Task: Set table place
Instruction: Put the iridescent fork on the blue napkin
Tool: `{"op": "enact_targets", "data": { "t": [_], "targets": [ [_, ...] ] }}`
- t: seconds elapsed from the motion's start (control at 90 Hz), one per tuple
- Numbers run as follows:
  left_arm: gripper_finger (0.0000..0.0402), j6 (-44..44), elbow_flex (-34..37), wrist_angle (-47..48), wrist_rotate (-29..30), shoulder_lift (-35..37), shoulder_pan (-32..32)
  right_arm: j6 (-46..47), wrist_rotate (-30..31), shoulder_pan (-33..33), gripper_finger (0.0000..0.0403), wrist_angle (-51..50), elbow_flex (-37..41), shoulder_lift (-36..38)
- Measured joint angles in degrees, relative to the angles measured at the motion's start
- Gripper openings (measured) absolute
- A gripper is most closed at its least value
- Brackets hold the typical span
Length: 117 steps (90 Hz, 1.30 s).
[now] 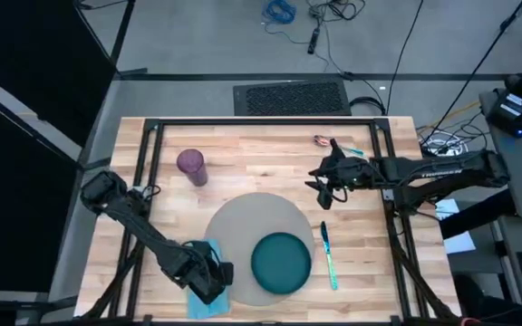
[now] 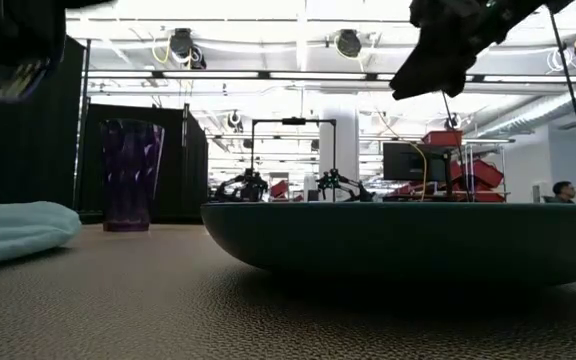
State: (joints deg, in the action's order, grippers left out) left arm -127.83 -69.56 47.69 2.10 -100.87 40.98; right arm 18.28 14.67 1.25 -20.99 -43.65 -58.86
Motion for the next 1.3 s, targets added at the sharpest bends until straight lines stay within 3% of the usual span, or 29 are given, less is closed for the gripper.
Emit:
{"op": "enact_targets", "data": {
  "t": [0.278, 0.6, 1.3],
  "targets": [
    [0.0000, -0.5, 8.0, -4.9, -2.1, 6.5, -1.6, 0.8, 0.0, 4.1, 0.0146, -4.2, 0.0, 1.3],
    [0.0000, -0.5, 8.2, -9.7, -3.1, 3.0, -1.7, 1.6, 0.2, 6.0, 0.0146, -4.6, 0.0, 1.4],
    [0.0000, -1.0, 8.2, -8.4, -2.9, 2.1, -1.6, 1.6, 0.2, 6.0, 0.0146, -4.6, 0.0, 1.3]
  ]
}}
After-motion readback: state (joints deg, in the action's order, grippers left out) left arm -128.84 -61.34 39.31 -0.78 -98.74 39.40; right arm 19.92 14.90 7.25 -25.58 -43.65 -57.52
